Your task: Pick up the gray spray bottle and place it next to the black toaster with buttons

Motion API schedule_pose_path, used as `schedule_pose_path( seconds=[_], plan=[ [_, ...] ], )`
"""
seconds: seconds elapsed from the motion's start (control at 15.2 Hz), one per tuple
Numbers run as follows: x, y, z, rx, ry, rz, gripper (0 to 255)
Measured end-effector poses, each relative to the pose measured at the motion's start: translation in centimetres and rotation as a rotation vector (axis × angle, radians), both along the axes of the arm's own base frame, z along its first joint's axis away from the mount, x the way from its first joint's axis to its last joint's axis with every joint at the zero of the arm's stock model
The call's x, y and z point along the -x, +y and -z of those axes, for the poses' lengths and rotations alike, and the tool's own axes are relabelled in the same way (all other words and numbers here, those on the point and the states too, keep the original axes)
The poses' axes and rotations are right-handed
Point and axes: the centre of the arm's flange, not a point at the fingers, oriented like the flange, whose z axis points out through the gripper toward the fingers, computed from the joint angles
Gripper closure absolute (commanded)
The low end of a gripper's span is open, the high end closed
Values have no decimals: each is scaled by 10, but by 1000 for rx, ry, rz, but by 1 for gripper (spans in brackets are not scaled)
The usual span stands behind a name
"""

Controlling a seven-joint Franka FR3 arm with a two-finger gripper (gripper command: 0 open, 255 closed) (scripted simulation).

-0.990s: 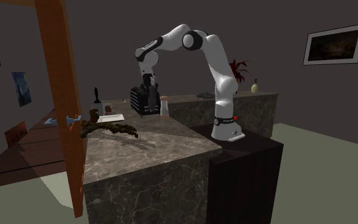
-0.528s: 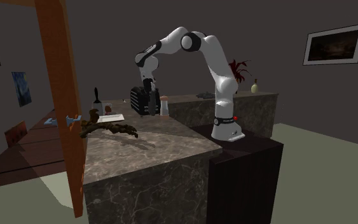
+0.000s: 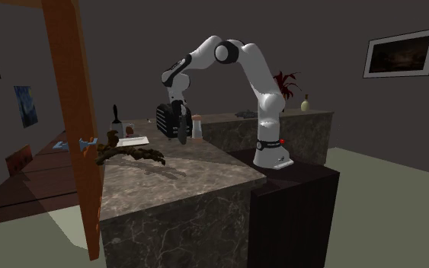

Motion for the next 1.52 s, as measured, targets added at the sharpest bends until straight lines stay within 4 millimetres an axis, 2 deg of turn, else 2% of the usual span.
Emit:
schedule_pose_path(
  seconds=[0.4, 0.46, 0.86, 1.19, 1.52],
  plan=[
    [0, -1, 2, 0, 0, 0, 255],
    [0, -1, 2, 0, 0, 0, 0],
    [0, -1, 2, 0, -1, 0, 0],
    [-1, -24, -36, 1, -1, 1, 0],
    [-1, -26, -41, 1, -1, 0, 0]
  ],
)
